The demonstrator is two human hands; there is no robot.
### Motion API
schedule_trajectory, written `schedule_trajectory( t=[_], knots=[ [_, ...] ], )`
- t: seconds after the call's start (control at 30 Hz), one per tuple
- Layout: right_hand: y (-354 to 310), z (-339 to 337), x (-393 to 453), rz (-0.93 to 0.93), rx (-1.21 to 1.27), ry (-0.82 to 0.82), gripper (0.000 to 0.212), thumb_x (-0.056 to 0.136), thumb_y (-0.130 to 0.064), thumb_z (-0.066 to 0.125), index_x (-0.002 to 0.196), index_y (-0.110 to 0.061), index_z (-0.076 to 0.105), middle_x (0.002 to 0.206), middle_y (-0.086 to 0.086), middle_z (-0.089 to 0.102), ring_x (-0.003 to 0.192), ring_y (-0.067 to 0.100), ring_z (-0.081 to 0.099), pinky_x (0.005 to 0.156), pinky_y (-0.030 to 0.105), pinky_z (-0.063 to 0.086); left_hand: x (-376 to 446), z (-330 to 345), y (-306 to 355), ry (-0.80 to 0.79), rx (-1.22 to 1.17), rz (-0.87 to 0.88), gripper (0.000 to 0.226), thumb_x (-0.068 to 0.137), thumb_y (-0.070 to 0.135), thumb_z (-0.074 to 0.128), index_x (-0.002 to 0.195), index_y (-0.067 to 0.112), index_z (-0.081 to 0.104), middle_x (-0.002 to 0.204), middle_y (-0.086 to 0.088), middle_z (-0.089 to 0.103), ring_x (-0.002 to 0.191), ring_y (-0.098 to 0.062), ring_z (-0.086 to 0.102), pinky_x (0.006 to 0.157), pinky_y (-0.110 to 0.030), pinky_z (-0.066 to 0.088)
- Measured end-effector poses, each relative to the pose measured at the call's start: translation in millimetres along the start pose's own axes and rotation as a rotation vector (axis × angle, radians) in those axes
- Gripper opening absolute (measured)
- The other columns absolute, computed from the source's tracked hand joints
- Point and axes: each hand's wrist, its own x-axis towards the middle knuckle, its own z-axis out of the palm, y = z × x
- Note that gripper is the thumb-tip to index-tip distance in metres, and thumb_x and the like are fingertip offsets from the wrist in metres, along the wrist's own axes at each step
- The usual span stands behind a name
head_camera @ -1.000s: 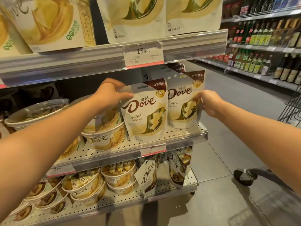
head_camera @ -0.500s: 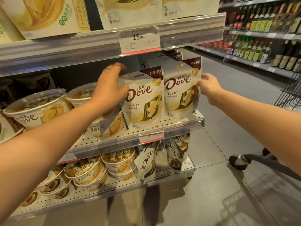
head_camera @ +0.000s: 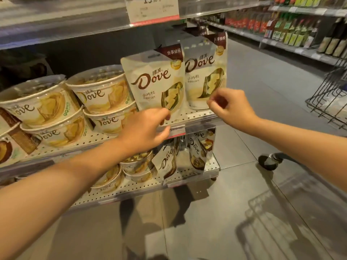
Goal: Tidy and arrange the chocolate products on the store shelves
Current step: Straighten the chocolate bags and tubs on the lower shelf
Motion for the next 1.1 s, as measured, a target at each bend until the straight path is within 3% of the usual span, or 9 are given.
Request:
schedule_trajectory(
  t=[0.1, 0.27, 0.37, 0.5, 0.6, 0.7, 0.9, 1.0, 1.1],
  knots=[
    [5, 16, -20, 0.01, -0.04, -0.244, 0.031, 0.09, -0.021, 0.054, 0.069, -0.001, 0.064, 0.064, 0.015, 0.063, 0.06, 0.03, 0.057, 0.055, 0.037, 0.046, -12, 26, 0, -0.224, -0.061, -0.089, 0.017, 0.082, 0.027, 0.058, 0.072, 0.017, 0.049, 0.062, 0.005, 0.052, 0.059, -0.016, 0.052, 0.053, -0.032, 0.042],
    [34, 60, -39, 0.252, -0.312, -0.665, 0.033, 0.09, -0.026, 0.051, 0.073, 0.0, 0.064, 0.069, 0.013, 0.062, 0.064, 0.028, 0.057, 0.057, 0.033, 0.045, -32, 73, -11, -0.686, -0.005, -0.295, 0.02, 0.083, 0.031, 0.058, 0.082, 0.011, 0.06, 0.075, -0.005, 0.062, 0.071, -0.022, 0.058, 0.065, -0.039, 0.05],
    [59, 87, -50, 0.388, -0.511, -0.662, 0.028, 0.089, -0.031, 0.05, 0.084, -0.006, 0.06, 0.078, 0.008, 0.056, 0.069, 0.024, 0.052, 0.059, 0.028, 0.039, -42, 107, -25, -0.649, 0.099, -0.343, 0.03, 0.086, 0.039, 0.055, 0.082, 0.009, 0.055, 0.081, -0.008, 0.062, 0.071, -0.022, 0.057, 0.063, -0.037, 0.048],
    [81, 119, -40, 0.563, -0.349, -0.545, 0.03, 0.088, -0.036, 0.055, 0.074, -0.01, 0.055, 0.072, 0.004, 0.057, 0.06, 0.017, 0.051, 0.051, 0.026, 0.041, -38, 144, -40, -0.536, -0.041, -0.497, 0.042, 0.084, 0.042, 0.06, 0.107, 0.008, 0.055, 0.093, -0.007, 0.062, 0.084, -0.024, 0.059, 0.07, -0.037, 0.05],
    [93, 140, -30, 0.651, -0.309, -0.523, 0.028, 0.085, -0.038, 0.061, 0.084, -0.011, 0.052, 0.078, 0.003, 0.058, 0.069, 0.017, 0.056, 0.064, 0.032, 0.052, -26, 161, -46, -0.508, -0.141, -0.735, 0.02, 0.082, 0.028, 0.066, 0.082, 0.012, 0.053, 0.084, -0.005, 0.056, 0.08, -0.022, 0.056, 0.059, -0.03, 0.044],
    [103, 153, -25, 0.702, -0.284, -0.532, 0.027, 0.085, -0.03, 0.064, 0.095, -0.008, 0.054, 0.082, 0.006, 0.059, 0.076, 0.02, 0.059, 0.065, 0.031, 0.051, -19, 171, -53, -0.561, -0.188, -0.903, 0.026, 0.086, 0.022, 0.061, 0.067, 0.014, 0.045, 0.07, -0.004, 0.05, 0.062, -0.016, 0.05, 0.047, -0.024, 0.034],
    [115, 152, -16, 0.645, -0.42, -0.541, 0.022, 0.087, -0.023, 0.064, 0.1, -0.005, 0.063, 0.092, 0.009, 0.065, 0.086, 0.026, 0.063, 0.076, 0.034, 0.053, -16, 175, -58, -0.571, -0.196, -0.833, 0.024, 0.094, 0.026, 0.051, 0.11, 0.009, 0.057, 0.087, -0.001, 0.057, 0.075, -0.014, 0.048, 0.066, -0.026, 0.039],
    [124, 147, -16, 0.581, -0.476, -0.52, 0.025, 0.088, -0.028, 0.062, 0.104, -0.009, 0.063, 0.097, 0.009, 0.063, 0.09, 0.027, 0.06, 0.078, 0.034, 0.049, -16, 173, -58, -0.547, -0.204, -0.78, 0.031, 0.095, 0.025, 0.048, 0.121, 0.012, 0.057, 0.117, -0.006, 0.061, 0.093, -0.018, 0.052, 0.076, -0.027, 0.04],
    [132, 143, -19, 0.508, -0.466, -0.528, 0.026, 0.088, -0.03, 0.061, 0.106, -0.012, 0.065, 0.105, 0.007, 0.063, 0.094, 0.026, 0.058, 0.084, 0.035, 0.047, -16, 172, -58, -0.557, -0.232, -0.764, 0.033, 0.096, 0.026, 0.046, 0.125, 0.016, 0.056, 0.123, -0.004, 0.06, 0.107, -0.019, 0.054, 0.078, -0.025, 0.039]
  ],
)
